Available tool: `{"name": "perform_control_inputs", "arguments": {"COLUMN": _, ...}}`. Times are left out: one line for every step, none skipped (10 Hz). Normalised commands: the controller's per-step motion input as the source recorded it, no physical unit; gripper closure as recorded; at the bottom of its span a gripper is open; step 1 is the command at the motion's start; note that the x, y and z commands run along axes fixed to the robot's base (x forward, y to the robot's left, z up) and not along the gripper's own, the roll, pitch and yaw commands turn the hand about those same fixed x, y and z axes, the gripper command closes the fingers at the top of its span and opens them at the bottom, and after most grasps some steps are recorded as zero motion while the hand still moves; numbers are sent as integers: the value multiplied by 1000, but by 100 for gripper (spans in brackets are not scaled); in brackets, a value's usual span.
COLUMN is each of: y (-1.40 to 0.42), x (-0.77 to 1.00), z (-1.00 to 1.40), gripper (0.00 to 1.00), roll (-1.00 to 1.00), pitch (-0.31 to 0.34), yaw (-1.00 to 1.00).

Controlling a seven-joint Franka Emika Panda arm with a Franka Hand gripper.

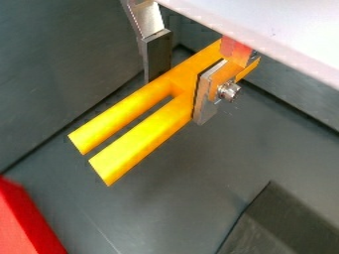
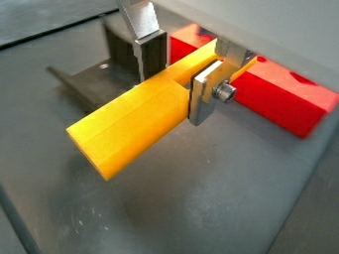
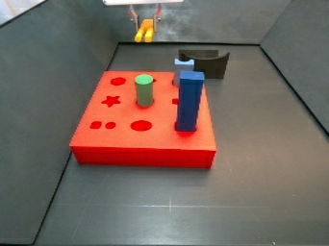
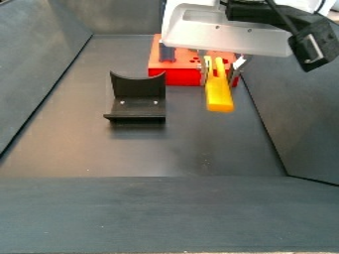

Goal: Pick up the square-circle object. Move up. Rotate the square-circle object. Place the square-circle object on the fixture. Regrasp the square-circle object. Move to above the board. Insert the square-circle object.
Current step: Rotate the square-circle object.

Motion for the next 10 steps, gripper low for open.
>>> {"name": "perform_control_inputs", "arguments": {"y": 19, "x": 35, "z": -15, "gripper": 100, "roll": -3, "pitch": -6, "yaw": -1000}}
{"name": "perform_control_inputs", "arguments": {"y": 19, "x": 35, "z": -15, "gripper": 100, "roll": -4, "pitch": -6, "yaw": -1000}}
{"name": "perform_control_inputs", "arguments": {"y": 19, "x": 36, "z": -14, "gripper": 100, "roll": -4, "pitch": -7, "yaw": -1000}}
{"name": "perform_control_inputs", "arguments": {"y": 19, "x": 36, "z": -13, "gripper": 100, "roll": -4, "pitch": -7, "yaw": -1000}}
{"name": "perform_control_inputs", "arguments": {"y": 20, "x": 36, "z": -13, "gripper": 100, "roll": -4, "pitch": -7, "yaw": -1000}}
{"name": "perform_control_inputs", "arguments": {"y": 20, "x": 36, "z": -13, "gripper": 100, "roll": -4, "pitch": -7, "yaw": -1000}}
{"name": "perform_control_inputs", "arguments": {"y": 20, "x": 36, "z": -13, "gripper": 100, "roll": -4, "pitch": -7, "yaw": -1000}}
{"name": "perform_control_inputs", "arguments": {"y": 20, "x": 36, "z": -13, "gripper": 100, "roll": -4, "pitch": -7, "yaw": -1000}}
{"name": "perform_control_inputs", "arguments": {"y": 20, "x": 36, "z": -13, "gripper": 100, "roll": -4, "pitch": -8, "yaw": -1000}}
{"name": "perform_control_inputs", "arguments": {"y": 20, "x": 36, "z": -13, "gripper": 100, "roll": -4, "pitch": -8, "yaw": -1000}}
